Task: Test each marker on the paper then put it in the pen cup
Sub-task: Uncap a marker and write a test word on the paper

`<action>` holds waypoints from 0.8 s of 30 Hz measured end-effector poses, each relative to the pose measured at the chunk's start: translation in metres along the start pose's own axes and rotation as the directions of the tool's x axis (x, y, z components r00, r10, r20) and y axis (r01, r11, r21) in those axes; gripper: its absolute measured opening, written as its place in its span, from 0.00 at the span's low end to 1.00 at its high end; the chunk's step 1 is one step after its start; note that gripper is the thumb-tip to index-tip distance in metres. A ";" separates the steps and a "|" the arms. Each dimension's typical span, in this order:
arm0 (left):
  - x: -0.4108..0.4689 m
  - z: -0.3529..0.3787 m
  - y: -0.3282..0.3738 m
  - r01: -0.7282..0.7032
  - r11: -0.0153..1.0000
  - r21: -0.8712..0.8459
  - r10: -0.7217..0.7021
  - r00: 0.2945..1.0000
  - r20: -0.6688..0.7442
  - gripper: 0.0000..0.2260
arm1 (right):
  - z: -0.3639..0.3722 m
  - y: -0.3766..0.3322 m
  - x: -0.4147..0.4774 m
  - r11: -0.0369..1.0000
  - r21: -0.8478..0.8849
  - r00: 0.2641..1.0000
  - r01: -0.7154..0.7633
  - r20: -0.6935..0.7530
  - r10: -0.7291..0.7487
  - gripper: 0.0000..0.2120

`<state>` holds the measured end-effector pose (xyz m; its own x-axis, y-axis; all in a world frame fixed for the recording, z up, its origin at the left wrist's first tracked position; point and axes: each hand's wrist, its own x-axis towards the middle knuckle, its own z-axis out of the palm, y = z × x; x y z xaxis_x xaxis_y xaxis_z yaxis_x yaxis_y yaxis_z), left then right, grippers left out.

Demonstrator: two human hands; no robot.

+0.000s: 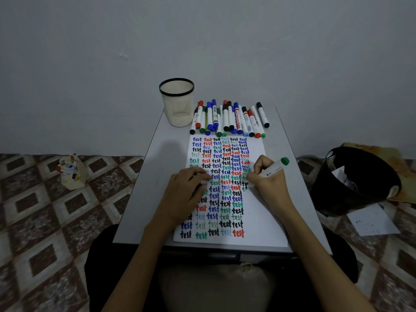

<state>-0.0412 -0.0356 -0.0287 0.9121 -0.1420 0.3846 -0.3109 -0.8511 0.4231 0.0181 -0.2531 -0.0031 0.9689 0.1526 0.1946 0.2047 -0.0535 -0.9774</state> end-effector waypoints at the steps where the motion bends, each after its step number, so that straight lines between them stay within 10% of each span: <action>1: 0.000 0.000 0.000 -0.002 1.000 0.001 0.002 1.000 -0.002 0.17 | 0.000 0.000 0.000 1.000 -0.007 1.000 -0.008 0.005 0.008 0.11; 24: 0.000 0.001 -0.002 0.016 1.000 -0.018 -0.015 1.000 0.016 0.17 | 0.000 0.000 0.000 0.999 0.038 0.995 -0.021 -0.098 0.024 0.16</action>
<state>-0.0408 -0.0345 -0.0303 0.9210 -0.1370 0.3647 -0.3013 -0.8440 0.4437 0.0176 -0.2529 -0.0031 0.9826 0.0535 0.1779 0.1791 -0.0196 -0.9836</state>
